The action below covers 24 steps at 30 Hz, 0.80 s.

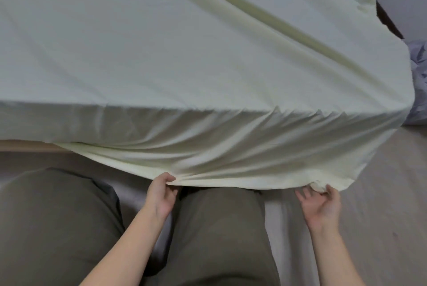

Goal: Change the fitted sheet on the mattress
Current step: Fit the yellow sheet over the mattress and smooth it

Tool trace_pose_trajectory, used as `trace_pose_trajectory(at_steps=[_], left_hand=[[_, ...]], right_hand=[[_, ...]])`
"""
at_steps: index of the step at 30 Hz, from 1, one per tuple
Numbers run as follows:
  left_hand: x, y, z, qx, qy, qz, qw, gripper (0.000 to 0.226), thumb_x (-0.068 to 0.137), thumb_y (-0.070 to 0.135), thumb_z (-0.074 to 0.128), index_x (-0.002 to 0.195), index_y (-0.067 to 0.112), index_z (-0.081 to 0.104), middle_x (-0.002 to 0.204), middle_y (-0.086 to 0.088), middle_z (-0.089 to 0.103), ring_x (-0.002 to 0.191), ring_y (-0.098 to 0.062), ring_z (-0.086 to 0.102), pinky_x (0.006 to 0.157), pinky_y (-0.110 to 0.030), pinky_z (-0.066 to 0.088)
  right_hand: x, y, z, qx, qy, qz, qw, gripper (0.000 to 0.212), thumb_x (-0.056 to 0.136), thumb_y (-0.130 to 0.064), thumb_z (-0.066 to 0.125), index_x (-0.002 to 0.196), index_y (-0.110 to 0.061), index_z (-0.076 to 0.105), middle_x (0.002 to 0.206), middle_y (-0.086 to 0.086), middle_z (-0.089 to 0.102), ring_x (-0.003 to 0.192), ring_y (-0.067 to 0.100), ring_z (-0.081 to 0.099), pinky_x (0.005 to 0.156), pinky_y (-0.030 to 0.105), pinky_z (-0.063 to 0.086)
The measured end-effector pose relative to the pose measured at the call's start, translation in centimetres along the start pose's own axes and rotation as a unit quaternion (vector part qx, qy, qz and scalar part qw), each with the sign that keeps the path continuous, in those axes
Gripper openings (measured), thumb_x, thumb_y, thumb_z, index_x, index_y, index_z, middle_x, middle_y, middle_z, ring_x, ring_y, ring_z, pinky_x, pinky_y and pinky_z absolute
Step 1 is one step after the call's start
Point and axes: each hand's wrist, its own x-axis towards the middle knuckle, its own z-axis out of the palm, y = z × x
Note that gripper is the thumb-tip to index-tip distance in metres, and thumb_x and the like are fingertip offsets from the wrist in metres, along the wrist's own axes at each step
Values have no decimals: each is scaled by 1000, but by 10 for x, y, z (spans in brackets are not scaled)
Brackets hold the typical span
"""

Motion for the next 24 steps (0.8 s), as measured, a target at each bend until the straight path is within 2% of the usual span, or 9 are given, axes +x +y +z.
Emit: trace_pose_trajectory(at_steps=[3,8,10,13,15,17,19,21,24], left_hand=[[-5,9,-5,-78,-113,-20,990,46,77,-6,41,116,11,59,116,-10,65,110,-28,59,105,-38,41],[-2,8,4,7,-123,-28,992,52,83,33,64,131,12,57,125,-9,65,119,-23,60,100,-37,49],[-1,6,6,57,-76,-3,995,50,83,31,70,128,11,60,119,-6,69,108,-19,66,95,-32,51],[0,6,6,94,12,20,995,38,78,25,78,111,7,68,96,-4,74,72,-13,71,60,-20,52],[2,9,9,121,52,33,991,32,76,22,80,102,8,67,73,0,69,49,-9,58,46,-18,42],[4,13,13,140,75,32,987,26,77,20,79,95,11,63,59,2,56,38,-5,42,38,-17,33],[3,18,18,104,82,17,991,16,82,14,74,91,10,61,52,1,60,34,-5,48,35,-15,40],[0,26,24,4,62,-8,998,6,91,9,62,92,5,58,58,-6,68,45,-11,65,45,-18,53],[-6,31,28,-133,8,-33,991,19,99,16,50,108,-1,52,93,-21,65,84,-26,71,87,-31,56]], right_hand=[[-14,8,22,14,-99,17,995,76,74,-59,63,140,-23,49,129,3,64,117,24,62,98,53,49],[-19,15,45,-139,-75,28,987,56,80,-21,70,133,-8,57,124,7,67,114,25,64,93,52,51],[-15,12,49,-156,-40,-8,987,45,85,-15,70,128,-12,60,125,5,66,111,23,65,94,46,52],[-7,12,45,-213,91,-117,966,19,85,-10,70,99,-21,65,114,-1,68,92,10,68,85,34,52],[-3,14,42,-254,127,-156,946,17,84,-8,70,93,-20,63,104,-3,67,89,11,65,87,31,50],[-1,14,42,-310,149,-185,921,14,83,-9,68,92,-18,63,98,1,68,89,16,64,83,28,48],[1,10,48,-397,171,-205,878,8,82,-12,66,88,-17,64,91,4,67,87,19,63,77,28,44],[4,4,54,-409,181,-197,872,6,84,-11,61,88,-15,62,86,4,64,79,20,61,70,28,44],[9,-10,66,-252,160,-58,953,14,90,-5,47,84,-12,57,67,2,63,49,11,61,45,23,50]])
